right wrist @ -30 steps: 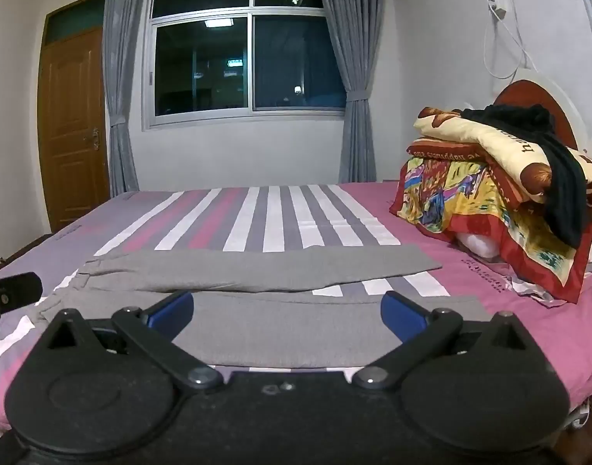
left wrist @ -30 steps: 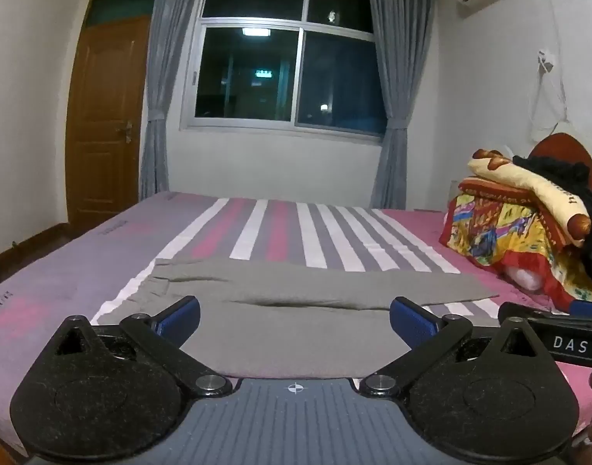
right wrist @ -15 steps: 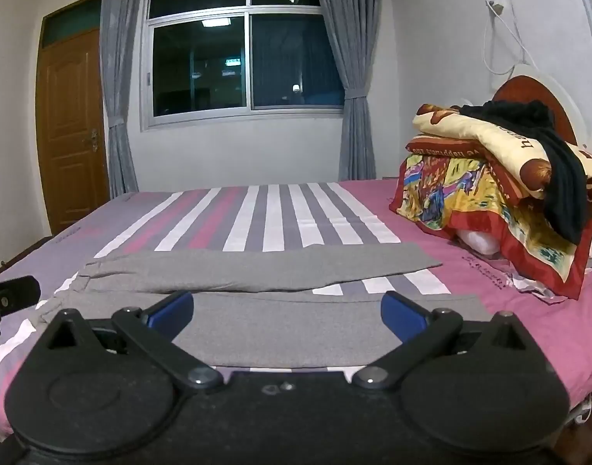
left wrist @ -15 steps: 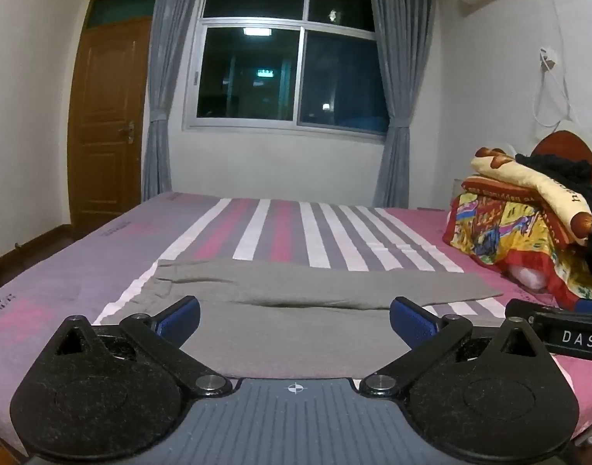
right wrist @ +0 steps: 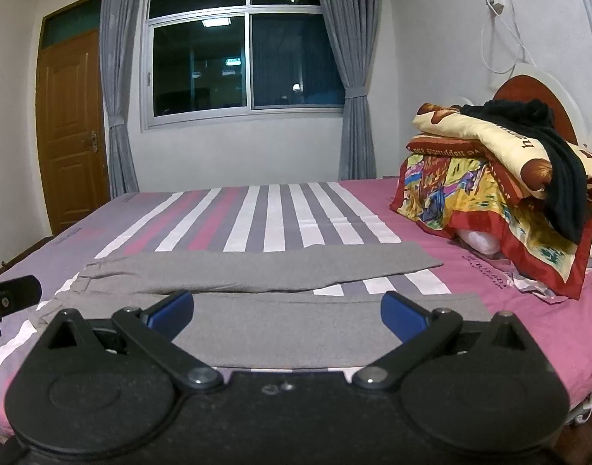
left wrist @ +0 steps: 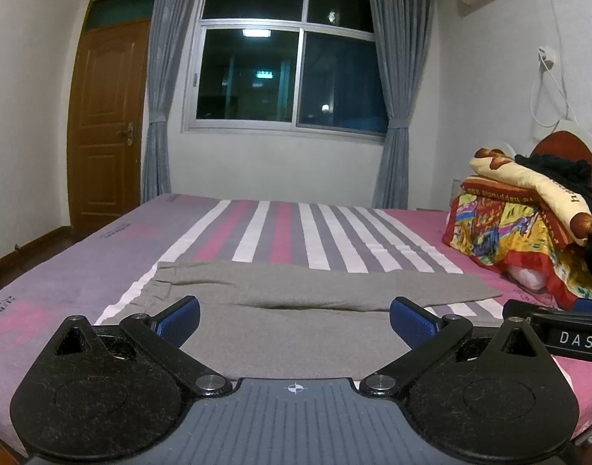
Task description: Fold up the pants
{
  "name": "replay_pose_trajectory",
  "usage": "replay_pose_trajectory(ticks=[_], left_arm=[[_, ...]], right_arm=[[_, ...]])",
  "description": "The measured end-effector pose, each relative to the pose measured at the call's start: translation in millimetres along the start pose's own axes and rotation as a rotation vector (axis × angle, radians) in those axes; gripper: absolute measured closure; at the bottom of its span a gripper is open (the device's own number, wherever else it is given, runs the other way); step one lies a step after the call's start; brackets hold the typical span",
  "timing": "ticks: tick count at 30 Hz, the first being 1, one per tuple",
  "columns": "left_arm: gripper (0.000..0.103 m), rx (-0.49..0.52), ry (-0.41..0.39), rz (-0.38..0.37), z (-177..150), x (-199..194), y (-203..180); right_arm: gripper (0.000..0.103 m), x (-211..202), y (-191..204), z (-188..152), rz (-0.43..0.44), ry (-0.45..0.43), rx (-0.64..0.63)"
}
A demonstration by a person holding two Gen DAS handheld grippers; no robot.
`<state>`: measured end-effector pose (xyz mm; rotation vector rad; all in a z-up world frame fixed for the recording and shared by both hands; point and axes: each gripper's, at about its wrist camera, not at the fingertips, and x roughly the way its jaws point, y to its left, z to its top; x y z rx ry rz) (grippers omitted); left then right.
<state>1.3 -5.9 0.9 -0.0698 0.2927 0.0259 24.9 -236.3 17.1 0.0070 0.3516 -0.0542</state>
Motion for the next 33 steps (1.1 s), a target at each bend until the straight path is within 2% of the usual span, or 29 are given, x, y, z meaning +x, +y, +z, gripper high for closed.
replay_pose_trajectory(ticks=[33], left_arm=[[0.0, 0.013, 0.001, 0.0, 0.4, -1.0, -0.3]], right_arm=[[0.0, 2.5, 0.8, -1.4, 0.005, 0.003, -0.001]])
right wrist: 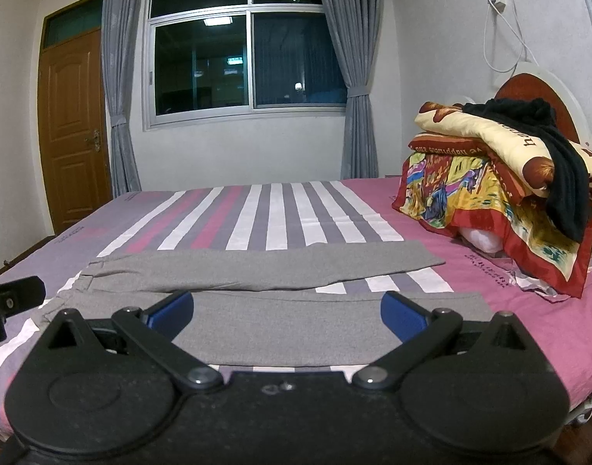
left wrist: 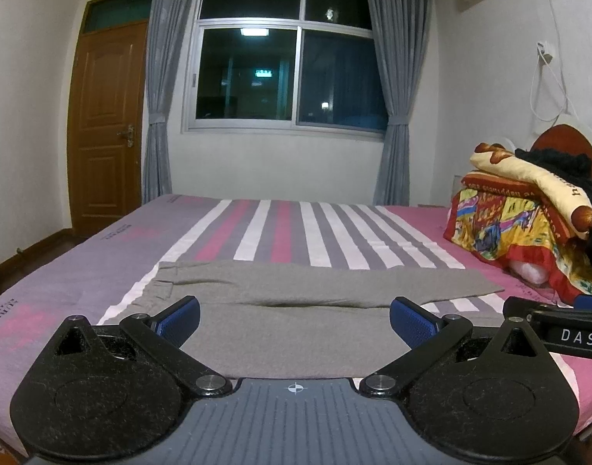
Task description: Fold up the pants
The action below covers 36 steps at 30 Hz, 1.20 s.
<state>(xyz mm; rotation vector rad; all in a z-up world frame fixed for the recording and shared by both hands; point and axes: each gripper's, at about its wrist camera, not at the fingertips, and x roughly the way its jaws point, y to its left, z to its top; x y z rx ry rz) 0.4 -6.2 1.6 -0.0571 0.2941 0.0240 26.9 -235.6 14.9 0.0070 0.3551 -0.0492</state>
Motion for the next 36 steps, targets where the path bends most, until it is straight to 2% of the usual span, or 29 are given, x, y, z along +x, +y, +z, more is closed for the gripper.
replay_pose_trajectory(ticks=[33, 36], left_arm=[[0.0, 0.038, 0.022, 0.005, -7.3, -4.2, 23.8], [0.0, 0.04, 0.019, -0.001, 0.1, 4.9, 22.5]], right_arm=[[0.0, 0.4, 3.4, -3.6, 0.018, 0.022, -0.032], [0.0, 3.4, 4.0, -4.0, 0.063, 0.028, -0.041]])
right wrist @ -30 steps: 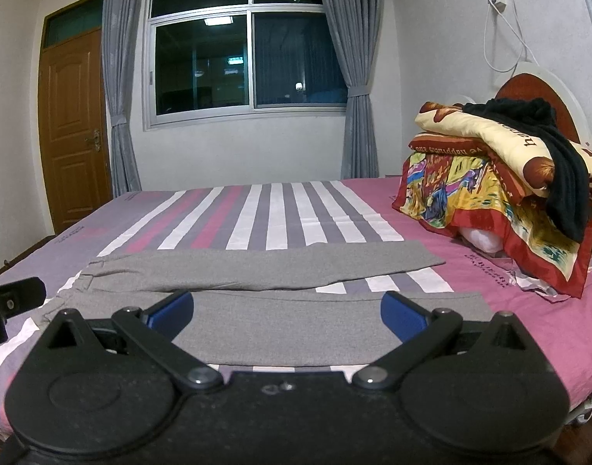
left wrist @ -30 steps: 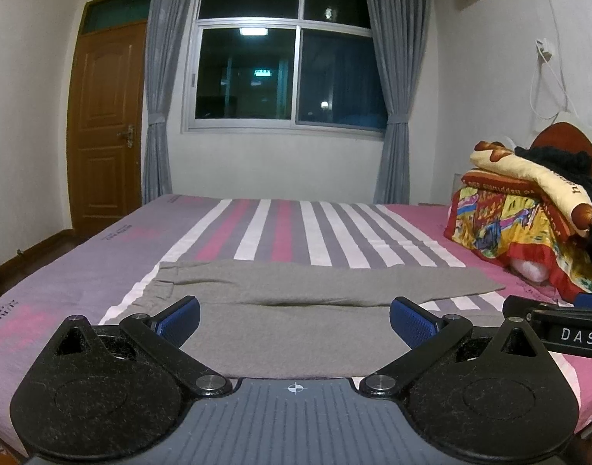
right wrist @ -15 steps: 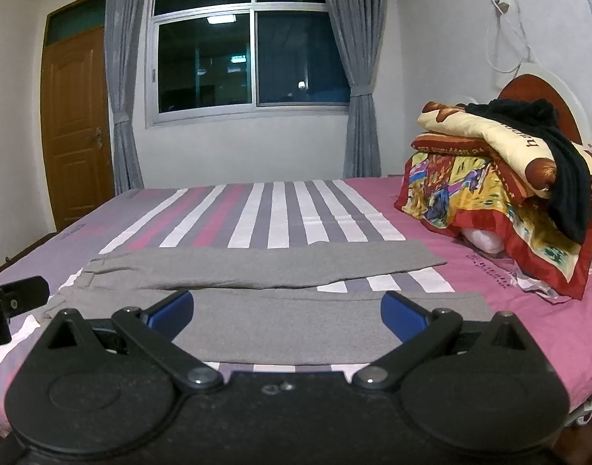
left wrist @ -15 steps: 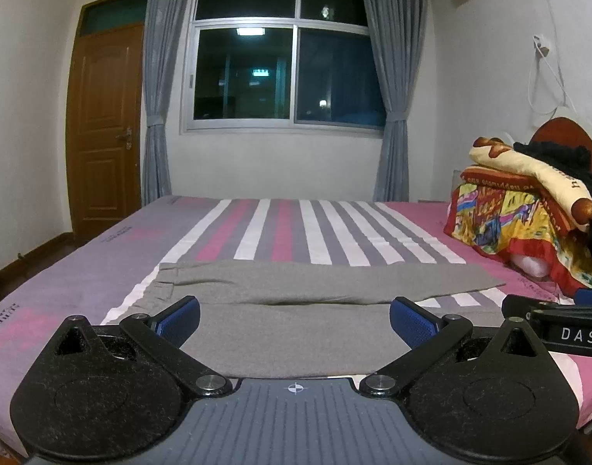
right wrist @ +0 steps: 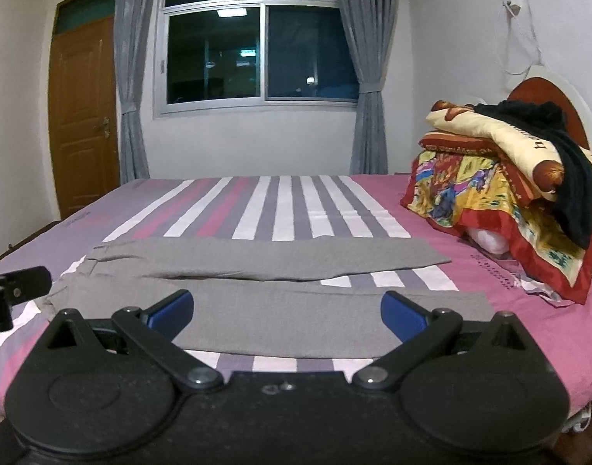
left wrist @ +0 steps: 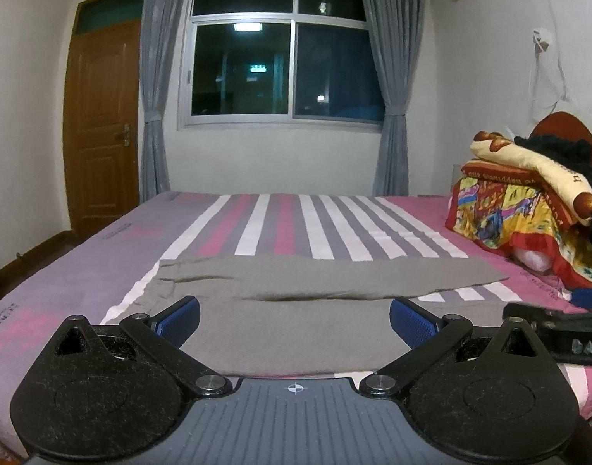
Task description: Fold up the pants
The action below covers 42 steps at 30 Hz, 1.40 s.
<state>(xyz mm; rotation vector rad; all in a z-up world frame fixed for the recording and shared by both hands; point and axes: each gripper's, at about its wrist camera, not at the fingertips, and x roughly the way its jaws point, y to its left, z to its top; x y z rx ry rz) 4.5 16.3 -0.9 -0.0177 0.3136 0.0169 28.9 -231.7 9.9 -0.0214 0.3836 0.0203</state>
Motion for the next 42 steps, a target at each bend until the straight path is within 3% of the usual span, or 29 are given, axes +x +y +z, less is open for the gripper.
replay_pose_trajectory(ticks=[3, 5, 9, 16, 19, 23, 29, 31, 32, 33, 36, 39, 40, 42], left_arm=[[0.0, -0.022, 0.011, 0.012, 8.4, 18.5, 20.0], [0.0, -0.061, 0.02, -0.023, 16.3, 36.7, 44.3], [0.0, -0.081, 0.022, 0.006, 36.9, 86.3, 91.1], [0.0, -0.096, 0.116, 0.139, 57.1, 215.4, 186.5], [0.0, -0.078, 0.218, 0.108, 51.8, 275.9, 218.0], [0.0, 0.02, 0.318, 0.114, 36.2, 358.4, 247.8], [0.0, 0.083, 0.427, 0.046, 27.5, 466.7, 277.1], [0.002, 0.065, 0.448, 0.03, 24.7, 496.1, 289.9], [0.014, 0.059, 0.452, 0.015, 22.7, 507.8, 293.7], [0.022, 0.044, 0.467, -0.012, 21.1, 519.0, 298.2], [0.023, -0.007, 0.492, -0.096, 17.4, 548.7, 308.6], [0.023, -0.024, 0.521, -0.179, 15.5, 570.2, 313.6], [0.023, -0.037, 0.526, -0.208, 16.5, 578.9, 321.1], [0.023, -0.041, 0.534, -0.254, 17.3, 583.9, 329.6]], right_arm=[[0.0, 6.8, -5.3, 4.4, 0.123, -0.008, 0.007], [0.0, 15.9, -7.2, 11.7, 0.142, -0.023, -0.003], [0.0, 49.0, -16.1, 34.5, 0.181, -0.035, -0.021], [0.0, 160.5, -12.0, 72.1, 0.235, 0.044, -0.05], [0.0, 217.5, -0.2, 78.7, 0.259, 0.087, -0.086], [0.0, 297.9, 23.8, 79.9, 0.295, 0.159, -0.147], [0.003, 420.6, 52.2, 82.6, 0.413, 0.265, -0.224], [0.045, 465.0, 57.4, 84.5, 0.488, 0.342, -0.227], [0.046, 477.7, 60.7, 84.1, 0.497, 0.355, -0.234], [0.04, 489.1, 64.1, 83.4, 0.494, 0.354, -0.25], [0.025, 515.6, 72.6, 81.1, 0.514, 0.35, -0.287], [0.027, 542.9, 78.2, 77.2, 0.512, 0.392, -0.376], [0.033, 553.9, 79.8, 75.0, 0.526, 0.421, -0.402], [0.034, 561.6, 74.2, 75.3, 0.571, 0.456, -0.425]])
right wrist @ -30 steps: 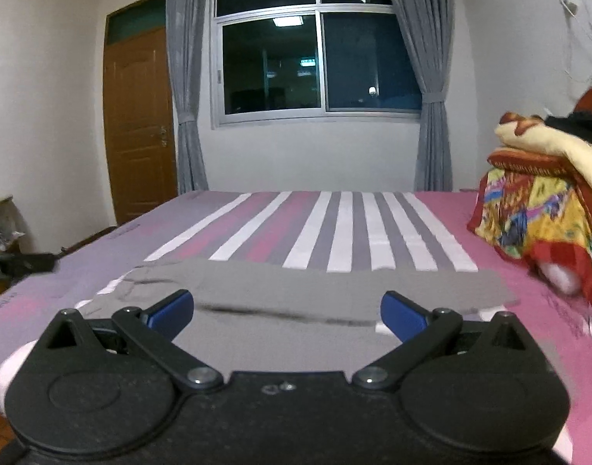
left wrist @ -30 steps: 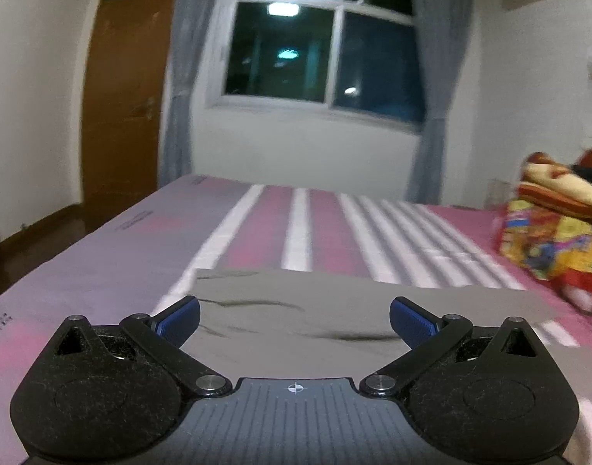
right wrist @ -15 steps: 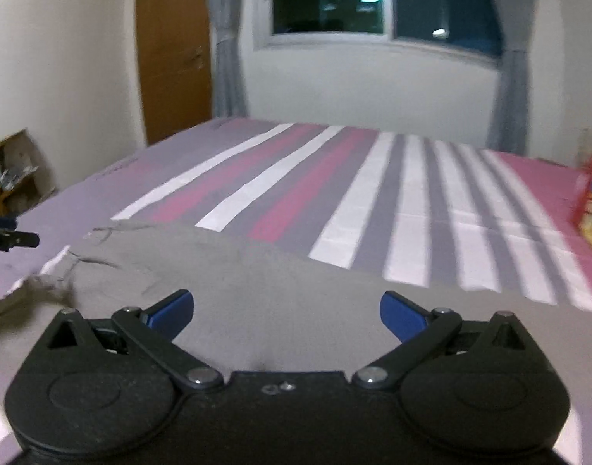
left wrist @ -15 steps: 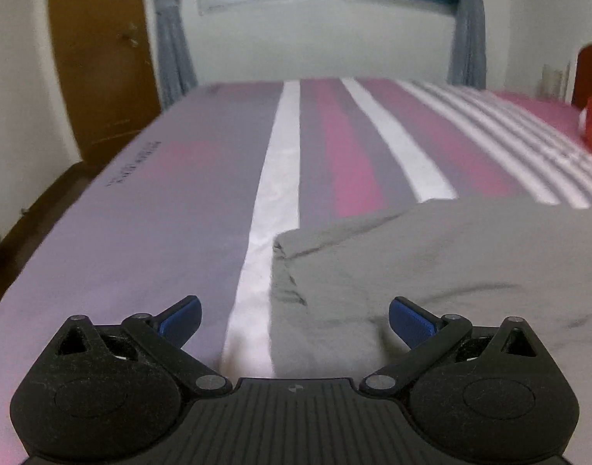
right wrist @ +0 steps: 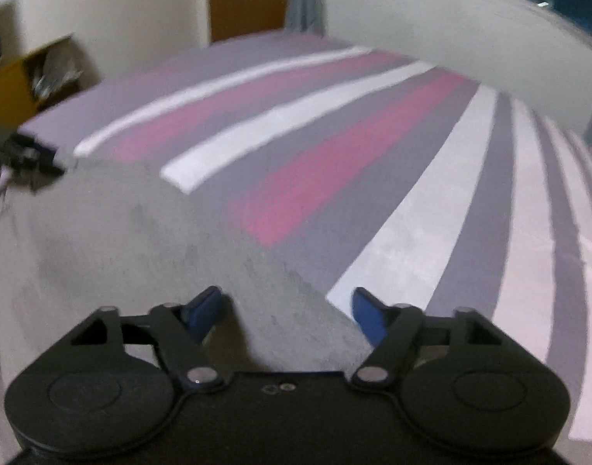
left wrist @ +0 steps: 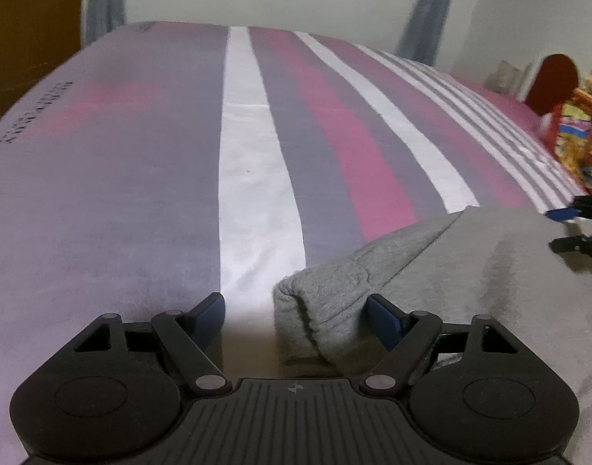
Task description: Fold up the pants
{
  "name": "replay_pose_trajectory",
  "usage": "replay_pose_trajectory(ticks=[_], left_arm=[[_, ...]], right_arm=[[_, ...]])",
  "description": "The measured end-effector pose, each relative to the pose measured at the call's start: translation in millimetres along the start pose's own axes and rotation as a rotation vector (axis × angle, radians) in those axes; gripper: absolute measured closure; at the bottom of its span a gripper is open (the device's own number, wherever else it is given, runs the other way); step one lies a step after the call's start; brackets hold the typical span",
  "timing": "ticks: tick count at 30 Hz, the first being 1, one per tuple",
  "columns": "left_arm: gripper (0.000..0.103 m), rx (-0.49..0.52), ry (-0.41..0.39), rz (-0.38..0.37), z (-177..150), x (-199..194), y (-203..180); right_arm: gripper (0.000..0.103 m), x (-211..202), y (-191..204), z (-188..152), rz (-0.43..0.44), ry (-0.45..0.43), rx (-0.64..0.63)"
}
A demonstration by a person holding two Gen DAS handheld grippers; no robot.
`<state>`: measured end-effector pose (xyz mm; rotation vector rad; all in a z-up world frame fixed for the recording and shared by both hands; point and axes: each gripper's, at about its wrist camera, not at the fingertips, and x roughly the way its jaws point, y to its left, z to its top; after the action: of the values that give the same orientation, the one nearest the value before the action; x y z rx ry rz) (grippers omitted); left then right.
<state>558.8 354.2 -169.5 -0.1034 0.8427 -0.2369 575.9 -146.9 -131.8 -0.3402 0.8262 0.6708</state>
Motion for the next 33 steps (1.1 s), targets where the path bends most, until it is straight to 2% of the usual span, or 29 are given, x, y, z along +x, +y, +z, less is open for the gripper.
replay_pose_trajectory(ticks=[3, 5, 8, 9, 10, 11, 12, 15, 17, 21, 24, 28, 33], left_arm=[[0.023, -0.008, 0.037, -0.06, -0.1, 10.1, 11.2], [0.023, -0.026, 0.025, -0.074, 0.9, 17.2, 5.8], [0.063, 0.004, 0.002, -0.083, 2.9, 27.3, -8.3], [0.066, 0.004, -0.007, -0.067, 3.8, 29.7, -12.9], [0.073, 0.031, -0.017, -0.049, 2.8, 30.9, -20.8], [0.083, 0.03, -0.026, -0.06, 1.8, 30.3, -25.8], [0.085, 0.034, -0.042, -0.05, 0.3, 25.8, -29.9], [0.088, 0.04, -0.109, -0.033, -1.8, 2.5, -39.3], [0.088, 0.033, -0.174, -0.045, -2.8, -23.9, -45.7], [0.088, 0.042, -0.309, -0.095, -10.3, -92.6, -65.3], [0.088, 0.059, -0.37, -0.124, -29.6, -147.4, -77.8], [0.088, 0.066, -0.406, -0.13, -72.6, -201.4, -89.0], [0.088, 0.064, -0.35, -0.085, -137.7, -221.2, -102.1]], right_arm=[[0.035, -2.5, -11.2, 0.5, 0.071, 0.036, -0.026], [0.038, 0.4, -15.3, 1.3, 0.097, 0.061, -0.038], [0.057, 6.2, -17.6, 7.2, 0.115, 0.077, -0.044], [0.068, 6.3, -15.9, 8.4, 0.107, 0.081, -0.05], [0.084, 6.3, -14.5, 9.9, 0.101, 0.084, -0.056], [0.092, 9.6, -11.9, 10.7, 0.094, 0.085, -0.067], [0.097, 9.2, -10.6, 10.1, 0.081, 0.084, -0.081], [0.099, -4.6, -0.8, 9.9, 0.032, 0.032, -0.1], [0.099, -29.5, 12.6, 11.3, 0.005, -0.027, -0.127], [0.099, -97.0, 46.5, 9.1, -0.043, -0.125, -0.188], [0.099, -153.8, 80.7, -3.5, -0.097, -0.18, -0.259], [0.099, -205.5, 117.4, -32.5, -0.131, -0.234, -0.274], [0.099, -220.3, 159.6, -84.7, -0.125, -0.245, -0.235]])
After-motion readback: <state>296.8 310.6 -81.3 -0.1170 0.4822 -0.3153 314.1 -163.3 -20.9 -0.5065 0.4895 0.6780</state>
